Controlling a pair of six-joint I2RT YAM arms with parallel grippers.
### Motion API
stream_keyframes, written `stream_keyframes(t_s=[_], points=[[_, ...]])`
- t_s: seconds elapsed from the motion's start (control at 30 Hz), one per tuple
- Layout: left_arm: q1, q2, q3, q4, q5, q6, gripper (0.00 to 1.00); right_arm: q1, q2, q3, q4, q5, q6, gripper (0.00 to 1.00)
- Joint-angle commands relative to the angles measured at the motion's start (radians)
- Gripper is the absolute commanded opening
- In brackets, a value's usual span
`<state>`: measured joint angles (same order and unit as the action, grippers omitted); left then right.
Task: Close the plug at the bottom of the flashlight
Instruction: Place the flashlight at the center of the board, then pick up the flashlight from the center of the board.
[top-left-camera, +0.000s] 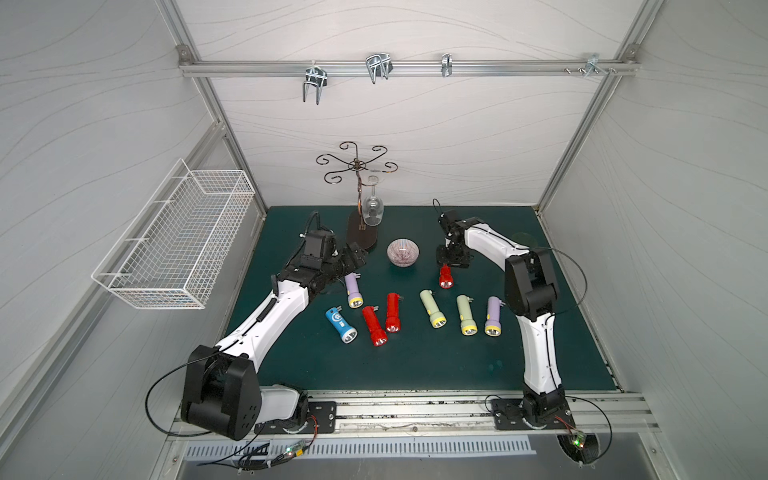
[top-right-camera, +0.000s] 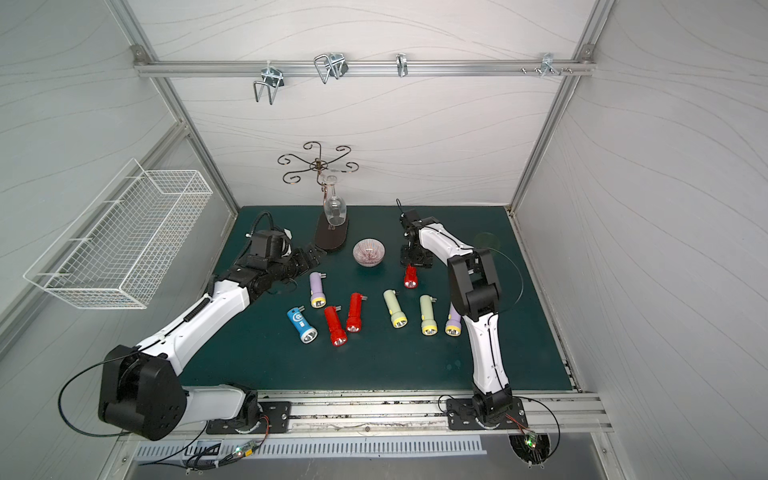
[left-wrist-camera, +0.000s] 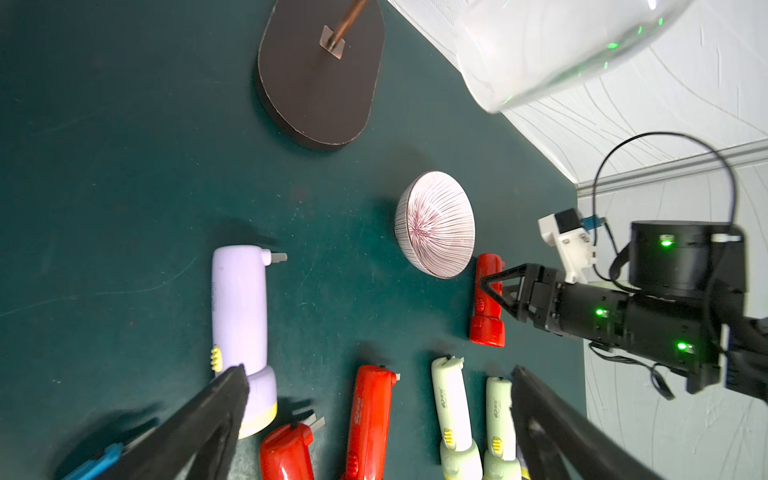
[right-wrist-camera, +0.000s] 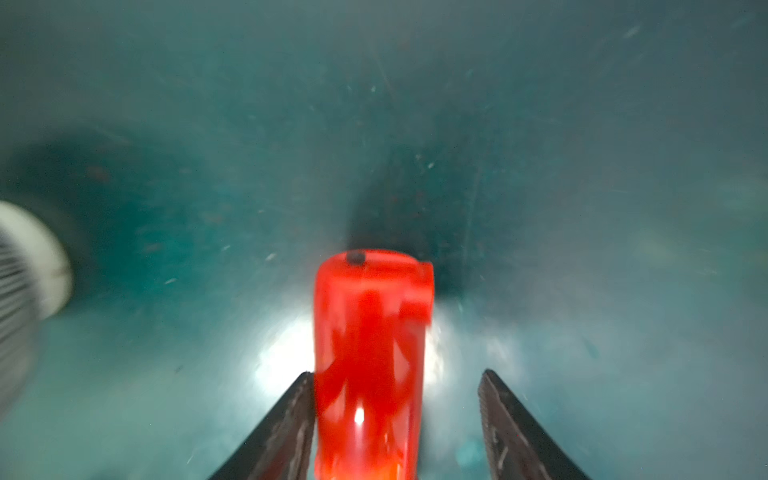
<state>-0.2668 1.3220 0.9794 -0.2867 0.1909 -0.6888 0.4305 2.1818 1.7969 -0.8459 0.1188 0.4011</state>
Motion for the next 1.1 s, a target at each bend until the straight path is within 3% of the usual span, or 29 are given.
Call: stream_keyframes(t_s=[0.0,0.33,0.6,1.07], points=[[-0.039,0.002,-0.001,0.050,0.017,-0.002,1.00,0.007,-0.144,-0.041,-0.031,0.030,-0.008,0.64],[-0.176,0.047,-0.001,0.063,0.058,-0.016,1.00,-0.042,-0.446,-0.423,-0.004,0.119,0.009,0.63],[-0.207,0.069,0.002,0.068,0.081,-0.020,1.00,-0.134,-0.603,-0.645,0.011,0.123,0.035,0.62],[-0.207,0.080,0.003,0.061,0.069,-0.014,1.00,-0.170,-0.582,-0.801,0.118,0.048,0.075,0.56]])
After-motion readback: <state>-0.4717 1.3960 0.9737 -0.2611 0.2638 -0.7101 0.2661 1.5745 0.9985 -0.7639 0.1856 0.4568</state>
